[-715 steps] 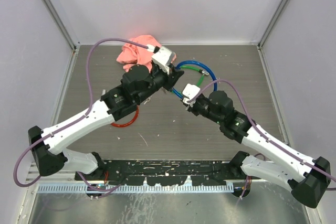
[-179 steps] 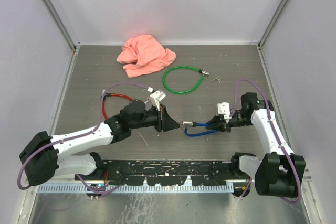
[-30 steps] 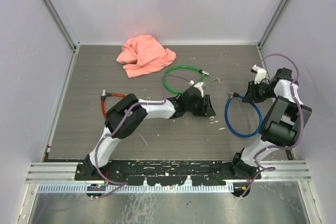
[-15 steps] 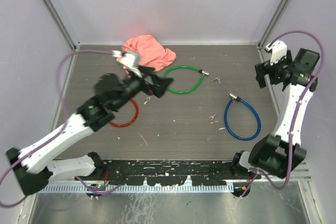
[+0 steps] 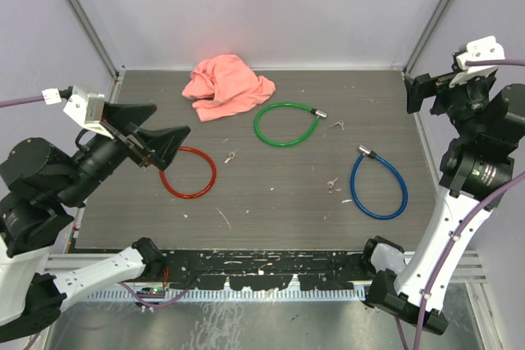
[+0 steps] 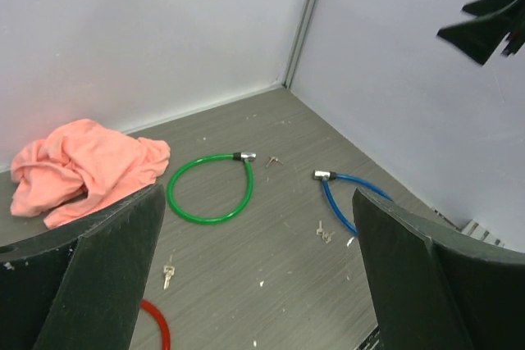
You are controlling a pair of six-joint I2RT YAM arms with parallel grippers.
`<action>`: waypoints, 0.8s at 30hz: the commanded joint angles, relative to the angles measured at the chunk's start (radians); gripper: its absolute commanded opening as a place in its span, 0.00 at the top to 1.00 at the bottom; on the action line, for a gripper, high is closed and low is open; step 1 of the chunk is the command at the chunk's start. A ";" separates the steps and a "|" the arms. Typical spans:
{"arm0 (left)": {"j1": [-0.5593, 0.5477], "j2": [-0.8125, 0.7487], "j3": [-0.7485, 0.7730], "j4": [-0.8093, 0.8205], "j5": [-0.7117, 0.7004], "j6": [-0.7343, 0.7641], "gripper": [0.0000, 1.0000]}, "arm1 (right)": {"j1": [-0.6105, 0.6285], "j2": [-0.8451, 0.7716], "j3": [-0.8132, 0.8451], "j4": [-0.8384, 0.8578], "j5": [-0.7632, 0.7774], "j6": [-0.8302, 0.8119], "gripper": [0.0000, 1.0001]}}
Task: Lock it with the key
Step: Place the lock at the center of the board, then reset both arms
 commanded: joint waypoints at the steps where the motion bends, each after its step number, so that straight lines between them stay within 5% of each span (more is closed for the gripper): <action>1: 0.000 0.019 0.082 -0.188 0.007 0.034 0.01 | 0.000 -0.009 0.100 0.074 -0.052 0.204 0.00; 7: 0.000 0.016 0.143 -0.238 0.004 0.043 0.01 | 0.000 -0.041 0.097 0.100 0.051 0.395 0.00; 24: 0.001 -0.035 0.103 -0.225 0.005 0.028 0.02 | 0.003 -0.059 0.058 0.102 0.104 0.484 0.00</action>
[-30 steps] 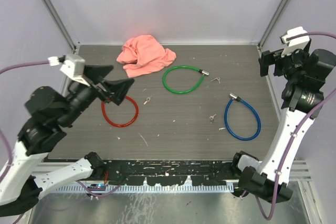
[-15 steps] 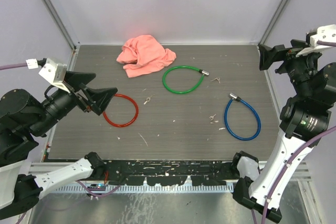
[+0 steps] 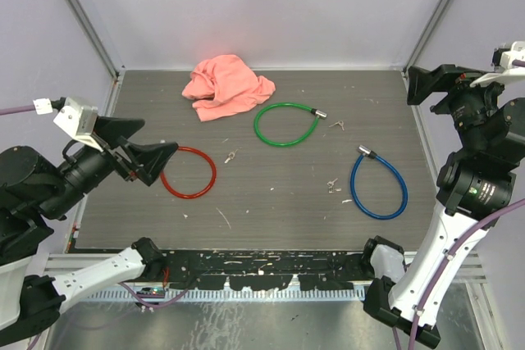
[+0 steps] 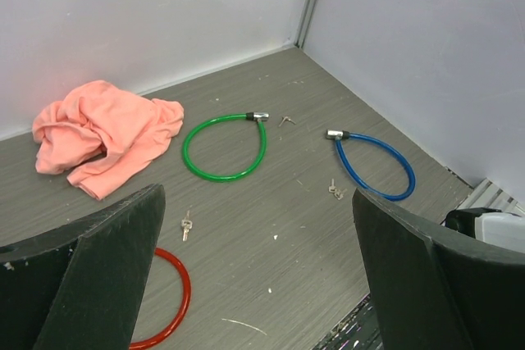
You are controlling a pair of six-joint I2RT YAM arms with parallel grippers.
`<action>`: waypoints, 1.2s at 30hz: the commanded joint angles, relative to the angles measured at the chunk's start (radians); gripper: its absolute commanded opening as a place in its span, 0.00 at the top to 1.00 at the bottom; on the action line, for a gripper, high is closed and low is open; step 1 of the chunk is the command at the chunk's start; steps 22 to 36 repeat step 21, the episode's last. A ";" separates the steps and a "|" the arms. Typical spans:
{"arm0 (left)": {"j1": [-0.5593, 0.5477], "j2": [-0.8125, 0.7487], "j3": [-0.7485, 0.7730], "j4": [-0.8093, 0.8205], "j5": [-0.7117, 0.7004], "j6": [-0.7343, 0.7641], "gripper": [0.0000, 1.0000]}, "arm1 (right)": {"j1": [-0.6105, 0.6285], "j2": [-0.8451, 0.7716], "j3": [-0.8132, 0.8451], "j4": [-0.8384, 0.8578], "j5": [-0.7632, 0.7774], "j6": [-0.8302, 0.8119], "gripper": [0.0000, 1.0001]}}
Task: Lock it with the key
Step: Reset both arms
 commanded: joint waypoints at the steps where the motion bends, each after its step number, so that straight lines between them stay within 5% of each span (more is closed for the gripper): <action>1: 0.001 -0.019 -0.008 0.023 0.004 0.005 0.02 | 0.006 -0.007 -0.008 0.046 0.008 0.024 0.00; 36: 0.001 -0.029 -0.041 0.052 0.007 0.005 0.01 | 0.018 -0.029 -0.072 0.089 -0.003 -0.014 0.00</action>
